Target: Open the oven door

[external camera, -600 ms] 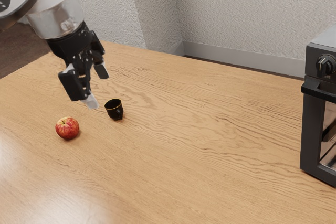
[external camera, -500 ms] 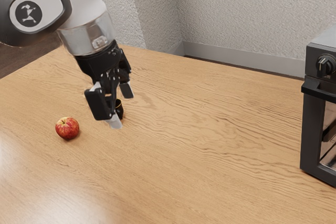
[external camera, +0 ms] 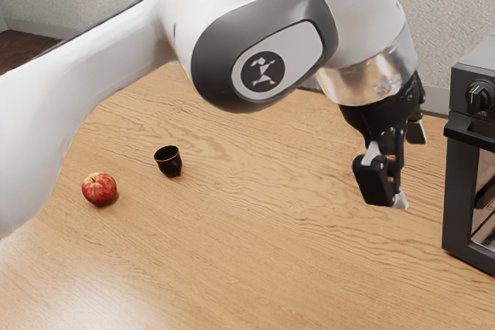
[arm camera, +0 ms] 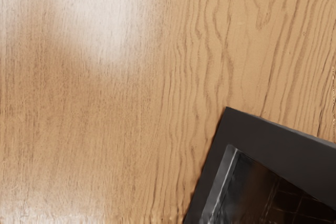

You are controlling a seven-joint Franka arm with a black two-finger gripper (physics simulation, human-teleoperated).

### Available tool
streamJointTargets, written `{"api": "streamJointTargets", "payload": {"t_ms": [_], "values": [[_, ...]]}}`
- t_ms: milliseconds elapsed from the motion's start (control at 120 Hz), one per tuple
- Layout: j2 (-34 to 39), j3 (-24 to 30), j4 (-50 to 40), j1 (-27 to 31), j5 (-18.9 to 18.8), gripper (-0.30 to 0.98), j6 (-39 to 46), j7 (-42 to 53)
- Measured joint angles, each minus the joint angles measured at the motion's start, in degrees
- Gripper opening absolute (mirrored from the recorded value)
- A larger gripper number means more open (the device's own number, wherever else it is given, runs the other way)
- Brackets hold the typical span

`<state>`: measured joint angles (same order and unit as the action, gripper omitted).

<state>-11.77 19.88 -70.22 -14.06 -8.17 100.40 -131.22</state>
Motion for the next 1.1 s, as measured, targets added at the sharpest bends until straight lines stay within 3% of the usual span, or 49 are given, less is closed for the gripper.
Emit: {"api": "streamJointTargets", "payload": {"t_ms": [233,450,642,792,1100], "values": [[-7.08,0.24,3.39,-5.95,-5.97,0.69,12.26,-0.73],[-10.70,0.14,3.74,-6.63,-10.25,0.69,21.30,-1.21],[-12.57,0.01,3.79,-6.10,-11.60,0.69,25.40,-1.25],[-12.58,-1.76,2.81,-7.07,-11.16,0.69,27.35,-0.91],[-7.22,-8.55,-8.71,-9.64,-3.33,0.68,30.23,-0.29]]}}
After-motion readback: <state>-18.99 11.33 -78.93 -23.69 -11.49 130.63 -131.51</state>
